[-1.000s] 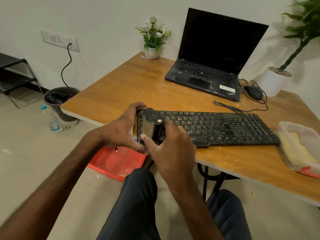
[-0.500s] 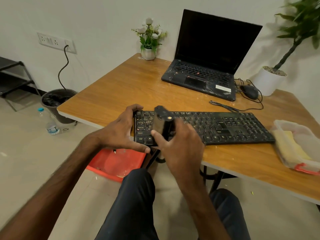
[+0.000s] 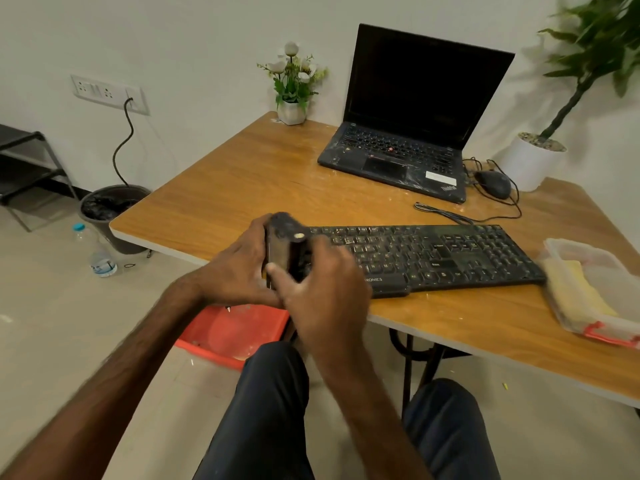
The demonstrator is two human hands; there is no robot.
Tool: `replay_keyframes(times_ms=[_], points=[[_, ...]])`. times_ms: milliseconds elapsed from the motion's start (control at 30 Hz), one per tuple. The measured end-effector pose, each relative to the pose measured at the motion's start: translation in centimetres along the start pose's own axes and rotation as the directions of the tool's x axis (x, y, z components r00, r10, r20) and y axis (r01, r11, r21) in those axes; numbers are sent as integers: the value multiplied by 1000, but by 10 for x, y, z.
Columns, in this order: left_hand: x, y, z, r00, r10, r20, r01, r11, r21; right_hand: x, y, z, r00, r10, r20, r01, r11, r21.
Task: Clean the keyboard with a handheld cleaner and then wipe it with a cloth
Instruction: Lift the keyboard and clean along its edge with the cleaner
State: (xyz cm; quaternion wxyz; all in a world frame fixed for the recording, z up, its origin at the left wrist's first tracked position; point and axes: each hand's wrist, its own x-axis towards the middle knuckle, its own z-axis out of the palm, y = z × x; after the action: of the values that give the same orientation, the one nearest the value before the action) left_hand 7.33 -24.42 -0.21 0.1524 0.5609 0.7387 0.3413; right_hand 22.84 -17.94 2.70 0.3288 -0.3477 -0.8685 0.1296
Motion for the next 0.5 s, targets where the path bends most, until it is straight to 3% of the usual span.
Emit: replay_keyframes(times_ms=[100,167,300,367,500], points=[[-2,-1,-1,1000,-11,-14,11,1000,-18,4,10,-3,1000,-5,-24,4,1000,-21],[-3,-3,-1,999,-34,-24,33,999,-39,18,44,-16,991,131,16,-130,991,-37],[-2,-4,1,999,-47,-19,47,998,-31,39,106,-53,937,318,-141,-328,943,-53],[-1,-4,2,999,-41,-21,40,999,-33,39,107,-54,932,329,-151,-338,940,-42],[0,-1,3,999,-38,-14,38,999,-39,28,58,-28,969,246,-22,-247,967,-57]])
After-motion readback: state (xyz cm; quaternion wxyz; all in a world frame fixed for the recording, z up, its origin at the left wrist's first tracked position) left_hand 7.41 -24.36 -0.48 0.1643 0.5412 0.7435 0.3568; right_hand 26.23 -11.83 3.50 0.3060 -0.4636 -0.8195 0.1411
